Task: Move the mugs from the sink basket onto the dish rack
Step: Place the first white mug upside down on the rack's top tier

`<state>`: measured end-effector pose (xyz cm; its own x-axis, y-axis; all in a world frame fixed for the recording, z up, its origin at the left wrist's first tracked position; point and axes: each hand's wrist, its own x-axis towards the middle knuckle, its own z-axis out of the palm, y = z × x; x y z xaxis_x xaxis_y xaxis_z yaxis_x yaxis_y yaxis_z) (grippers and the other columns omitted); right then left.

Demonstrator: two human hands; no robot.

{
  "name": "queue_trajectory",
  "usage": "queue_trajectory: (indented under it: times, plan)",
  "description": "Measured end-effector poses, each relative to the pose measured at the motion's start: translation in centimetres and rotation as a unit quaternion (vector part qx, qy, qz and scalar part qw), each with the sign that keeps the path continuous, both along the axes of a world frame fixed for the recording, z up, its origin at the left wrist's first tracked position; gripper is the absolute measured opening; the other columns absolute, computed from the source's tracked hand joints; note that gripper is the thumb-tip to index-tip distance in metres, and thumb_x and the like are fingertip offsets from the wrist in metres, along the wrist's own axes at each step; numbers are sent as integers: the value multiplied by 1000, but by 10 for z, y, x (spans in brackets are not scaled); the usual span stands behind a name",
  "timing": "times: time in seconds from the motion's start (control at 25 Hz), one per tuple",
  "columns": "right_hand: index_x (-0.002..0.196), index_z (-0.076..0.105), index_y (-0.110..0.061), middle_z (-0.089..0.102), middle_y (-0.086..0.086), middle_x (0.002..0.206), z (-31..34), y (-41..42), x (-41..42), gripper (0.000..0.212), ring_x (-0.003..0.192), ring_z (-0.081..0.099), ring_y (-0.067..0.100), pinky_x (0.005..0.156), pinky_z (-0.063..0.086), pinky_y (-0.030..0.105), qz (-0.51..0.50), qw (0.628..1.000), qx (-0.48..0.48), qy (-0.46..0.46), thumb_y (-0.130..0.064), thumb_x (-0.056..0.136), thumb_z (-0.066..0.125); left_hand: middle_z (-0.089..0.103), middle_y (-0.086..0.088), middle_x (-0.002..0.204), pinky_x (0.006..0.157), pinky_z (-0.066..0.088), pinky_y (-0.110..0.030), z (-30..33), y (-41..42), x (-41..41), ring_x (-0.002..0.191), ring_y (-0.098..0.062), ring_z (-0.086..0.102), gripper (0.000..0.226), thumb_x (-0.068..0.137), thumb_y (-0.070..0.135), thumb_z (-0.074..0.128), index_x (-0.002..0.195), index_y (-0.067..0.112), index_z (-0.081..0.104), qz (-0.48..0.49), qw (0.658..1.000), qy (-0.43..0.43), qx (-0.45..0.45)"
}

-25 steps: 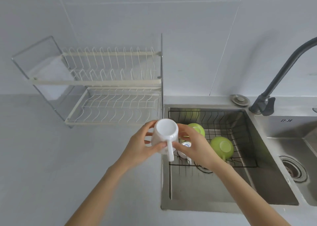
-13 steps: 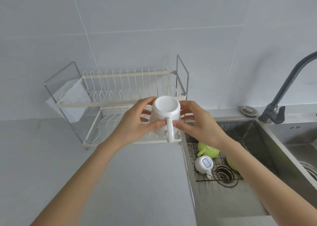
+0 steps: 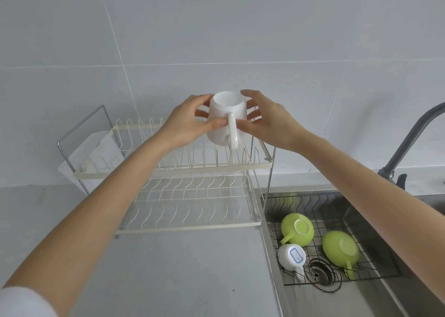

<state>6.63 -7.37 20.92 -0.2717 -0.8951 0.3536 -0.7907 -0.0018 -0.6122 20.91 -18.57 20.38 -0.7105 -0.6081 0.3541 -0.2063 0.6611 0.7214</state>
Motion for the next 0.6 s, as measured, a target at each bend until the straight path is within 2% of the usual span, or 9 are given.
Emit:
queue_trajectory:
  times: [0.12, 0.2, 0.32, 0.44, 0.6]
  plan:
    - [140, 29, -15, 52, 11, 129, 1, -29, -14, 68, 92, 55, 17, 98, 43, 31, -7, 998, 40, 42, -33, 83, 62, 54, 0, 129, 95, 45, -35, -3, -27, -13, 109, -21, 59, 53, 78, 28, 67, 127, 19, 49, -6, 999, -22, 31]
    - [141, 27, -14, 51, 12, 130, -3, -48, -22, 72, 99, 56, 21, 105, 39, 38, -15, 993, 89, 70, -38, 82, 62, 56, -2, 131, 100, 45, -39, -11, -42, -21, 110, -22, 60, 53, 77, 25, 69, 127, 18, 49, -7, 998, -45, 44]
    - [140, 28, -11, 51, 14, 132, -18, -71, -29, 74, 117, 52, 29, 99, 42, 39, -16, 979, 175, 100, -42, 81, 62, 57, -5, 128, 98, 46, -36, -26, -61, -31, 104, -22, 63, 55, 75, 21, 71, 126, 15, 50, -23, 994, -86, 66]
    - [133, 38, -8, 56, 14, 127, -31, -84, -32, 69, 116, 52, 31, 95, 46, 38, -19, 967, 235, 97, -43, 79, 64, 57, -4, 124, 89, 45, -28, -41, -70, -37, 100, -22, 64, 55, 74, 24, 72, 124, 17, 52, -22, 987, -135, 82]
    - [127, 44, -6, 57, 16, 121, -42, -91, -31, 62, 111, 52, 33, 94, 47, 43, -27, 958, 262, 115, -41, 80, 64, 58, -5, 124, 92, 46, -30, -55, -73, -38, 100, -23, 64, 53, 73, 26, 73, 122, 17, 52, -19, 983, -159, 91]
